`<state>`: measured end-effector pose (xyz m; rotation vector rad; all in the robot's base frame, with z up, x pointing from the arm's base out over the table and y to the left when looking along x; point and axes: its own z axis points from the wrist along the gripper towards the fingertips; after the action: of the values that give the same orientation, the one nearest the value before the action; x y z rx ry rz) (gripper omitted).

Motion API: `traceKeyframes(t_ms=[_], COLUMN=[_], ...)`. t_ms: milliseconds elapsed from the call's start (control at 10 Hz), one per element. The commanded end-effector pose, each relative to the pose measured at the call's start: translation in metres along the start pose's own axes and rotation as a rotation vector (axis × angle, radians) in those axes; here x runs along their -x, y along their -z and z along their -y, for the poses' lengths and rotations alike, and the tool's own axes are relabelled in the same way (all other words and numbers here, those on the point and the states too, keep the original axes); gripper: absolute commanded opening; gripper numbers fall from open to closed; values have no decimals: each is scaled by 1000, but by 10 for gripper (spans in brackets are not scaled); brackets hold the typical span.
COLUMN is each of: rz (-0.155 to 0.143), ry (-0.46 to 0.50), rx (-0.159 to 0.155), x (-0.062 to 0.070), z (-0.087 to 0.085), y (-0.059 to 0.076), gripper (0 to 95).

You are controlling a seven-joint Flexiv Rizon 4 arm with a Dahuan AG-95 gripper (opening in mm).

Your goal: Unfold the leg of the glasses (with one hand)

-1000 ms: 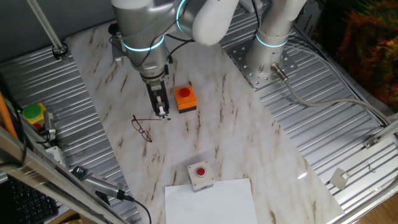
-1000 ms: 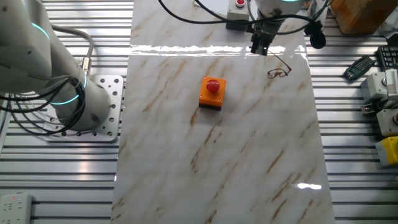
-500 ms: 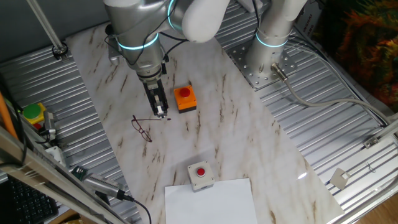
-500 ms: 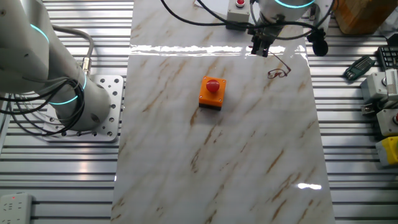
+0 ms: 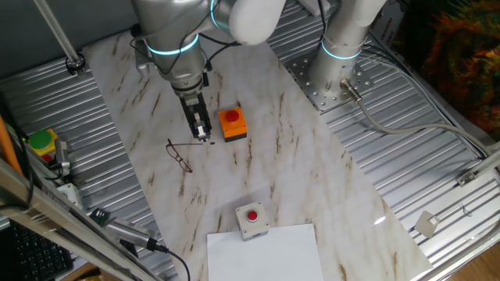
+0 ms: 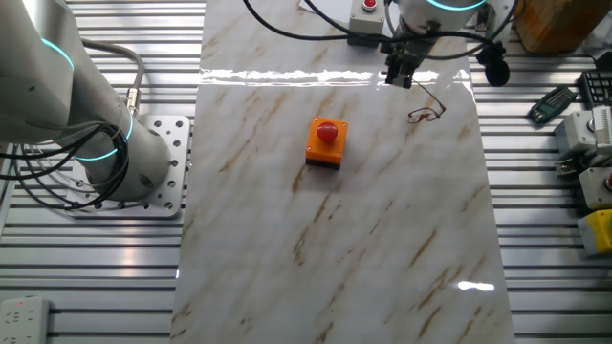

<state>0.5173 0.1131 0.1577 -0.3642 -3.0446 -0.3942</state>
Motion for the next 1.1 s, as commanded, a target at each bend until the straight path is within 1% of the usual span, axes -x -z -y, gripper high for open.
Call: traceKeyframes(t_ms=[100,300,600,900,1100], rz=[2,-19,-44,-53,-54], ry=[-1,-16,-16,-15,-11], rx=[3,24,33,37,40], x=[0,-1,-2,-2,-2], z=[1,0,0,1,2], y=[0,1,2,1,1], gripper=[0,0,0,0,0])
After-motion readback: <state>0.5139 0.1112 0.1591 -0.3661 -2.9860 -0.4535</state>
